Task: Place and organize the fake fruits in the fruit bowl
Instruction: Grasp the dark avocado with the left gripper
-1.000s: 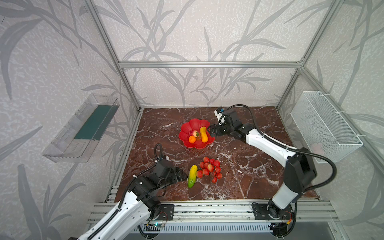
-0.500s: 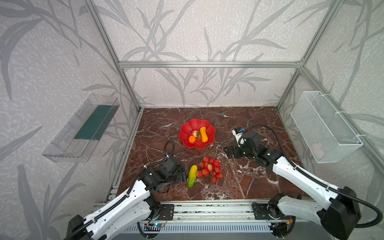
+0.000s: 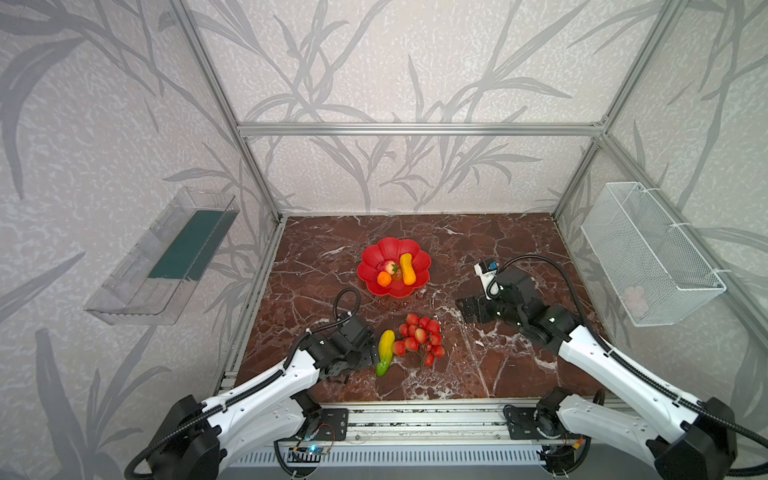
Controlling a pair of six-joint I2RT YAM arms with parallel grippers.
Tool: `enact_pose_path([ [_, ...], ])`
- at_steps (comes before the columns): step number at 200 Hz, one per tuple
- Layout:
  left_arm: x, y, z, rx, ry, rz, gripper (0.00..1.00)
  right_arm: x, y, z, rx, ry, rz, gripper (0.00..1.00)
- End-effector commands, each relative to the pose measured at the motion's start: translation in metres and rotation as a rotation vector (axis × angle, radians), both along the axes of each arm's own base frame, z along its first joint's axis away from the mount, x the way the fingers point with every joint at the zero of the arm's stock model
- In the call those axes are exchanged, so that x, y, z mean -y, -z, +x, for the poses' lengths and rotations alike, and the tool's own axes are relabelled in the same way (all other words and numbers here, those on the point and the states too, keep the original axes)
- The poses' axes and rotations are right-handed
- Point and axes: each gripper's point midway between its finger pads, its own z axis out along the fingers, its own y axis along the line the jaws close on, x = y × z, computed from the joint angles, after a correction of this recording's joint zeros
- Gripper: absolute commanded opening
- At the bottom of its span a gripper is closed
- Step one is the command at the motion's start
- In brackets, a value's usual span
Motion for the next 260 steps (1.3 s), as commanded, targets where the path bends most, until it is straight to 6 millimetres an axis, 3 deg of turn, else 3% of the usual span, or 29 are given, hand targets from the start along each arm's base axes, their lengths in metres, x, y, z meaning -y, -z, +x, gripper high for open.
enact_pose_path([
  [1,-0.008,-0.001,0.014,0.085,-0.093,-0.001,0.92,0.01,-0.002,-0.003,0.018,0.011,-0.027,0.99],
  [41,-0.014,0.003,0.02,0.091,-0.126,-0.007,0.92,0.011,0.001,-0.004,0.014,0.011,-0.026,0.99],
  [85,-0.007,0.013,0.027,0.064,-0.121,-0.037,0.9,0.01,0.005,-0.004,0.003,0.005,-0.023,0.99],
  [105,-0.003,0.014,0.028,0.056,-0.115,-0.045,0.81,0.011,0.007,-0.005,0.001,0.006,-0.025,0.99],
  [131,-0.002,0.013,0.027,0.058,-0.111,-0.057,0.56,0.012,0.007,-0.005,0.004,0.009,-0.023,0.99],
  [147,-0.002,0.006,0.029,0.086,-0.109,-0.074,0.46,0.011,0.007,-0.004,0.002,0.009,-0.017,0.99],
  [191,-0.01,-0.03,0.043,0.188,-0.08,-0.118,0.38,0.01,0.008,-0.003,-0.004,0.009,-0.007,0.99],
  [227,-0.019,-0.075,0.082,0.255,-0.006,-0.064,0.38,0.009,0.009,-0.004,-0.011,0.01,-0.002,0.99],
  [230,-0.018,-0.085,0.089,0.275,0.003,-0.067,0.38,0.009,0.009,-0.004,-0.012,0.011,-0.001,0.99],
  [260,-0.003,-0.102,0.149,0.241,0.129,0.005,0.36,0.009,0.01,-0.006,-0.027,0.013,0.01,0.99],
])
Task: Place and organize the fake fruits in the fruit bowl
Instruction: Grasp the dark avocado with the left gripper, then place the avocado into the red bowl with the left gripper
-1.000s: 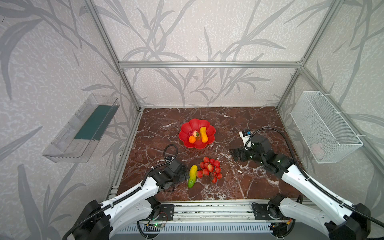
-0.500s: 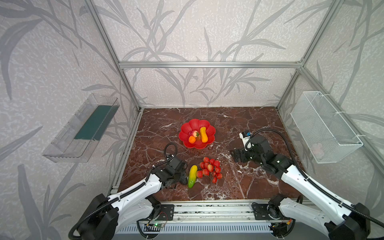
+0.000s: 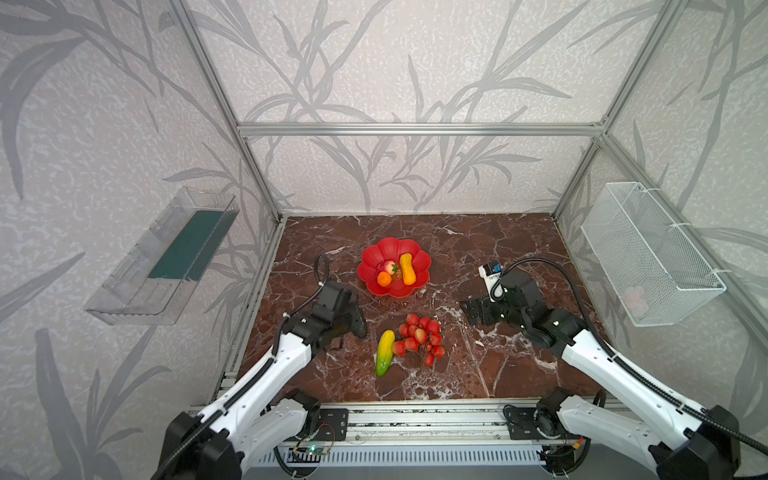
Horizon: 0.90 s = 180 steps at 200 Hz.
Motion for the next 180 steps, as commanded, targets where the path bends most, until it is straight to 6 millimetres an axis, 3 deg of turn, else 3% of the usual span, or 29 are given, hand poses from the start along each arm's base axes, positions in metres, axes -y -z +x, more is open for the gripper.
enact_pose_path([
  [1,0.013,-0.014,0.041,0.007,0.16,0.088,0.35,-0.001,0.003,-0.003,-0.017,0.003,0.022,0.99],
  [36,0.023,-0.003,0.106,-0.087,0.192,0.173,0.31,0.003,0.006,-0.01,-0.031,0.006,0.025,0.99],
  [78,0.028,0.025,0.156,-0.184,0.248,0.287,0.31,0.01,0.006,-0.017,-0.027,0.012,0.012,0.99],
  [115,0.03,0.051,0.171,-0.238,0.253,0.31,0.34,0.01,0.005,-0.017,-0.029,0.008,0.003,0.99],
  [133,0.032,0.054,0.174,-0.241,0.246,0.302,0.55,0.01,0.002,-0.015,-0.021,0.009,0.008,0.99],
  [144,0.032,0.052,0.175,-0.234,0.244,0.296,0.63,0.009,0.0,-0.014,-0.016,0.009,0.011,0.99],
  [158,0.035,0.045,0.175,-0.214,0.247,0.282,0.65,0.008,0.0,-0.014,-0.017,0.004,0.011,0.99],
  [180,0.036,0.017,0.174,-0.139,0.229,0.249,0.67,0.008,-0.001,-0.012,-0.014,0.007,0.007,0.99],
])
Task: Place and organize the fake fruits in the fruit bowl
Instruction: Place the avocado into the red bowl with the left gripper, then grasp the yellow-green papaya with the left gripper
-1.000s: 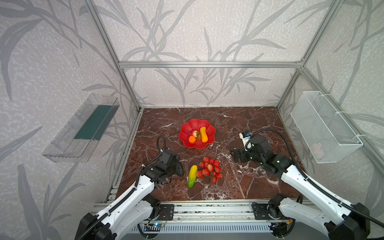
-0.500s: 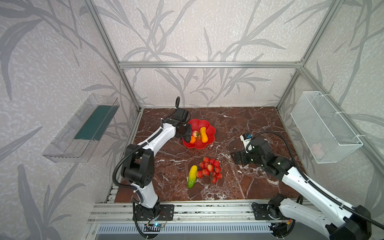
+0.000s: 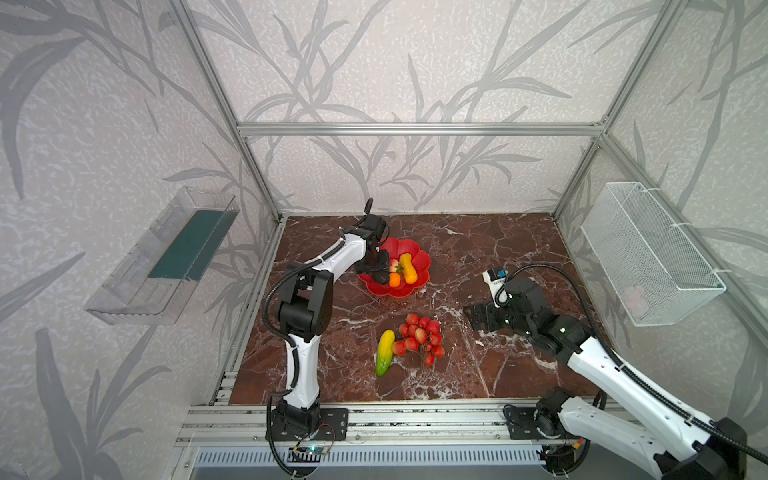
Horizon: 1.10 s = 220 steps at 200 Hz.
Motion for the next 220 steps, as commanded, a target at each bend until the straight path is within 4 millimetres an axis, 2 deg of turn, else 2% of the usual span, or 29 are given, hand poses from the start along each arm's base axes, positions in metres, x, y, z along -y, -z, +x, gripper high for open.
enact_pose_path([
  [1,0.0,-0.047,0.002,0.102,-0.005,-0.045,0.67,0.001,-0.006,0.004,0.014,0.005,-0.006,0.99],
  [15,0.001,-0.072,-0.003,0.161,-0.011,-0.082,0.67,-0.001,-0.005,0.005,0.009,0.003,-0.004,0.99],
  [27,-0.001,-0.094,-0.015,0.208,-0.014,-0.109,0.68,-0.002,-0.005,0.006,0.007,0.001,-0.002,0.99],
  [42,-0.004,-0.107,-0.037,0.24,-0.022,-0.153,0.68,-0.003,-0.003,0.007,0.003,0.003,0.003,0.99],
  [53,-0.005,-0.11,-0.06,0.254,-0.018,-0.2,0.68,-0.004,-0.002,0.008,0.003,0.008,0.01,0.99],
  [71,-0.009,-0.102,-0.104,0.254,-0.038,-0.263,0.68,-0.006,0.002,0.009,-0.007,0.009,0.019,0.99],
  [90,-0.004,-0.082,-0.152,0.229,-0.025,-0.321,0.68,-0.007,0.007,0.012,-0.02,0.017,0.012,0.99],
  [112,-0.008,-0.058,-0.207,0.171,0.023,-0.238,0.67,-0.007,0.013,0.016,-0.033,0.028,-0.006,0.99],
  [130,-0.007,-0.044,-0.237,0.145,0.043,-0.224,0.67,-0.008,0.019,0.018,-0.038,0.037,0.002,0.99],
  [161,-0.001,-0.024,-0.263,0.117,0.042,-0.271,0.67,-0.012,0.024,0.021,-0.05,0.046,0.026,0.99],
  [190,0.017,-0.01,-0.269,0.112,0.085,-0.3,0.68,-0.012,0.023,0.023,-0.048,0.045,0.018,0.99],
  [220,0.036,0.005,-0.273,0.077,0.159,-0.25,0.68,-0.012,0.02,0.022,-0.044,0.043,0.021,0.99],
])
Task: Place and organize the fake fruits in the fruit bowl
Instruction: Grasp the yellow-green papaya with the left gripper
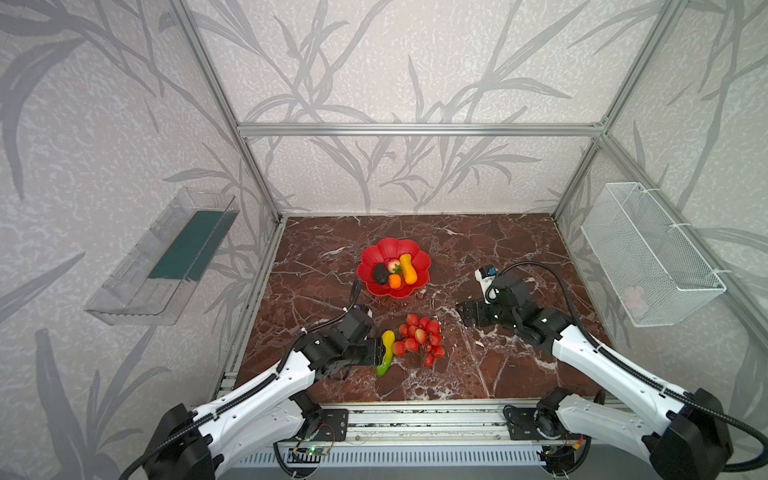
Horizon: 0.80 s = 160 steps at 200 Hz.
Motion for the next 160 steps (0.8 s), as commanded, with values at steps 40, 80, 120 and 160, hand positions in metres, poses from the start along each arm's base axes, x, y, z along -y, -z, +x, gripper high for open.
enact_pose_path([
  [40,0.017,0.025,0.009,-0.027,0.033,0.107,0.67,0.005,-0.007,0.001,0.025,0.016,0.0,0.99],
  [80,0.022,0.04,0.011,-0.055,0.057,0.139,0.51,0.008,-0.011,0.0,0.04,0.017,-0.012,0.99],
  [120,0.008,0.037,0.007,-0.055,-0.003,0.155,0.3,0.01,-0.011,-0.003,0.044,0.017,-0.014,0.99],
  [160,-0.018,-0.016,0.015,0.1,-0.051,0.165,0.28,0.01,-0.008,-0.001,0.043,0.019,-0.017,0.99],
])
